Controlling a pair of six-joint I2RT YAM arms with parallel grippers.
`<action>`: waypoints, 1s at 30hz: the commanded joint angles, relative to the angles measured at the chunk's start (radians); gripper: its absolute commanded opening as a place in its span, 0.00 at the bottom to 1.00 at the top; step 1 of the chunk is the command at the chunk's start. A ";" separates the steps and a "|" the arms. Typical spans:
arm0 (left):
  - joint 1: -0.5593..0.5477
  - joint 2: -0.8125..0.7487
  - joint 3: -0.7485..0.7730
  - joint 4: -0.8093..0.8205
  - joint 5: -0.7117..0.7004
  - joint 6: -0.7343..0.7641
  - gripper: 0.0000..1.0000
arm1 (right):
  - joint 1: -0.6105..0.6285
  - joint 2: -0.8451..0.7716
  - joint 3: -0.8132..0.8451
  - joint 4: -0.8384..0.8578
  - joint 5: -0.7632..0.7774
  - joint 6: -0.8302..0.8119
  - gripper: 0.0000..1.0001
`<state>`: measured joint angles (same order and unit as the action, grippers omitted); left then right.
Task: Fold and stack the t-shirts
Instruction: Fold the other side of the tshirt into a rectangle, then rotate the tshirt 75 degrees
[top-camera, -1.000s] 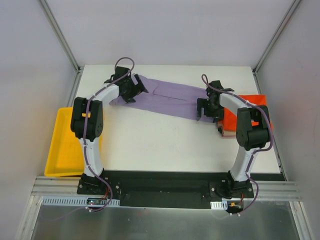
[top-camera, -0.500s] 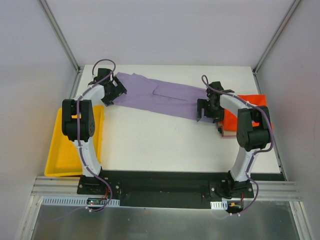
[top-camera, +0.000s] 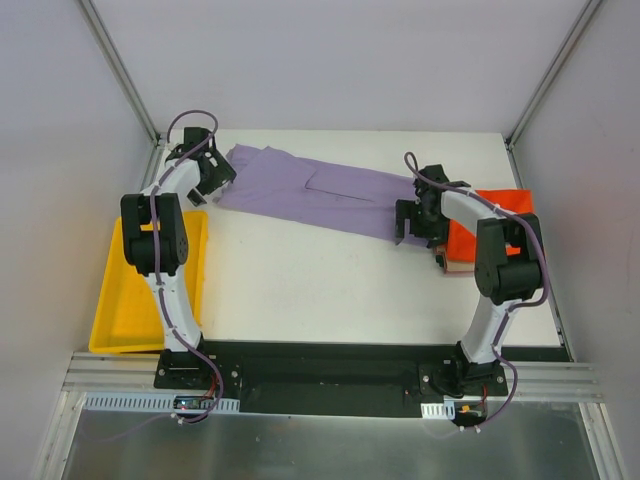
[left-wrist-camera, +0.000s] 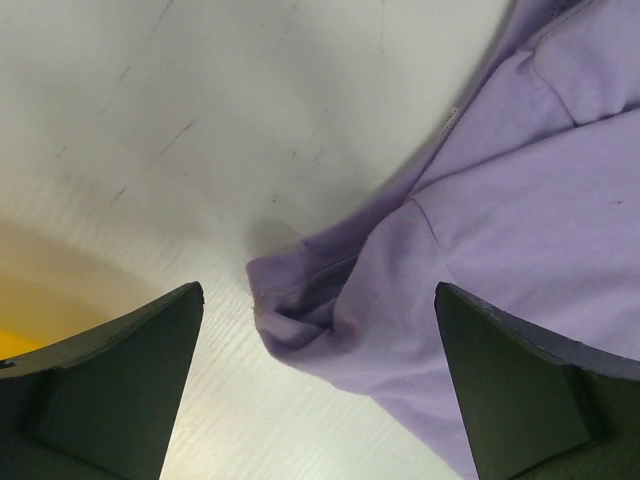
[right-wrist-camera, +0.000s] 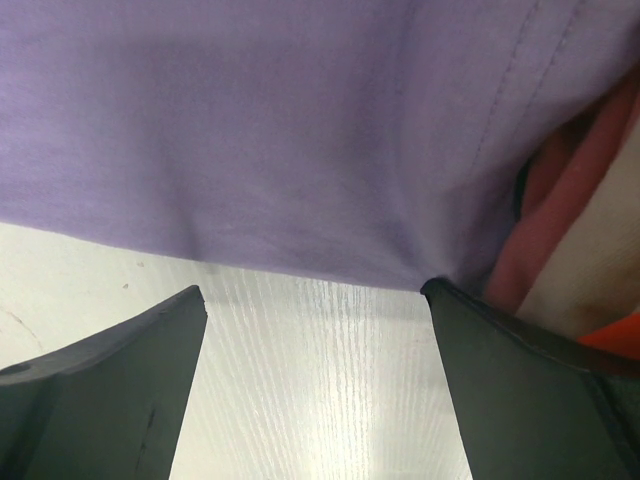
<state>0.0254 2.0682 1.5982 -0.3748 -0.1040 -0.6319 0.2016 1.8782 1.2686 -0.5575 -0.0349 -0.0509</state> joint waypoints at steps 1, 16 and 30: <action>0.002 -0.091 0.035 -0.035 -0.016 0.009 0.99 | -0.013 -0.063 -0.003 -0.050 -0.020 -0.026 0.96; -0.203 0.002 0.150 -0.009 0.296 -0.020 0.99 | 0.028 -0.036 0.120 -0.013 -0.097 -0.014 0.96; -0.136 0.357 0.432 -0.010 0.309 -0.094 0.99 | 0.202 -0.077 -0.106 -0.022 -0.128 0.020 0.96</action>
<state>-0.1310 2.3306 1.9491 -0.3622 0.2047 -0.6899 0.2897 1.8927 1.2922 -0.5449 -0.1123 -0.0746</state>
